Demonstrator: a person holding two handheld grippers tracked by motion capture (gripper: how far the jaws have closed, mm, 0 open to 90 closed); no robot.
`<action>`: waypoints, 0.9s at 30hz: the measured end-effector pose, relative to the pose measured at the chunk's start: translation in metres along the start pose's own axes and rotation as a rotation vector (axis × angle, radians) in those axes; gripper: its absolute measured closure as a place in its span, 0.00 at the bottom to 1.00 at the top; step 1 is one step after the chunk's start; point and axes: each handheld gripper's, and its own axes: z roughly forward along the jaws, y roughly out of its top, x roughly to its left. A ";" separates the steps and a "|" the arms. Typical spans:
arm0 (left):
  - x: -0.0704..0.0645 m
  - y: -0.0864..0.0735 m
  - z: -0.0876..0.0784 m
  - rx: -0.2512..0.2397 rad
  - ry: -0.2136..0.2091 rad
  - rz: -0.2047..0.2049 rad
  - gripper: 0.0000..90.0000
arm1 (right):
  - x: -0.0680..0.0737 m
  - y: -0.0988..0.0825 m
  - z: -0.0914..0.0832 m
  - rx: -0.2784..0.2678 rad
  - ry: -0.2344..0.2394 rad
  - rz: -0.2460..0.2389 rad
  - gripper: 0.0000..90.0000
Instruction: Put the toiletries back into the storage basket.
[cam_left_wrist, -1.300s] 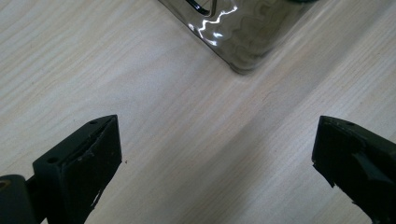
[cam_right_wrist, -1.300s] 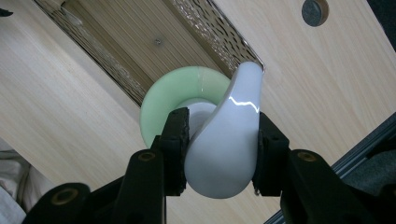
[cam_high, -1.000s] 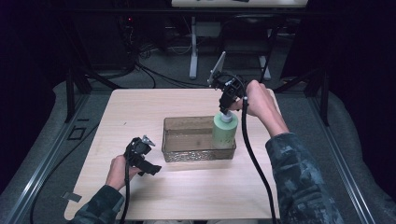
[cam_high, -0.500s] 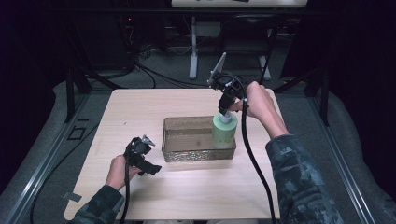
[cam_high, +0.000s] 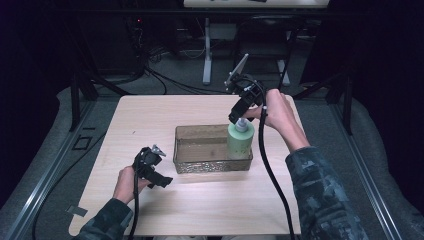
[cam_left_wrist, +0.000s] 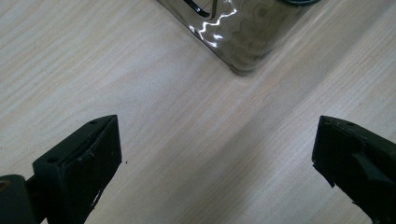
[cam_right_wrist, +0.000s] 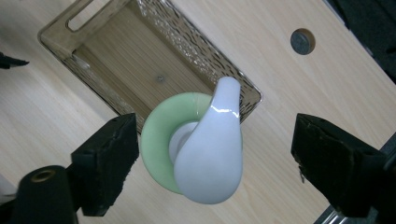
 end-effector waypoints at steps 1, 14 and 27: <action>0.000 0.000 0.000 -0.001 0.000 0.000 0.02 | 0.000 -0.001 -0.002 -0.013 -0.002 0.007 0.12; 0.000 0.000 0.000 -0.004 0.003 -0.001 0.02 | -0.001 -0.027 -0.010 -0.125 -0.009 0.041 0.00; -0.001 0.000 0.001 0.004 0.005 0.005 0.02 | 0.001 -0.076 -0.003 -0.184 -0.008 0.053 0.00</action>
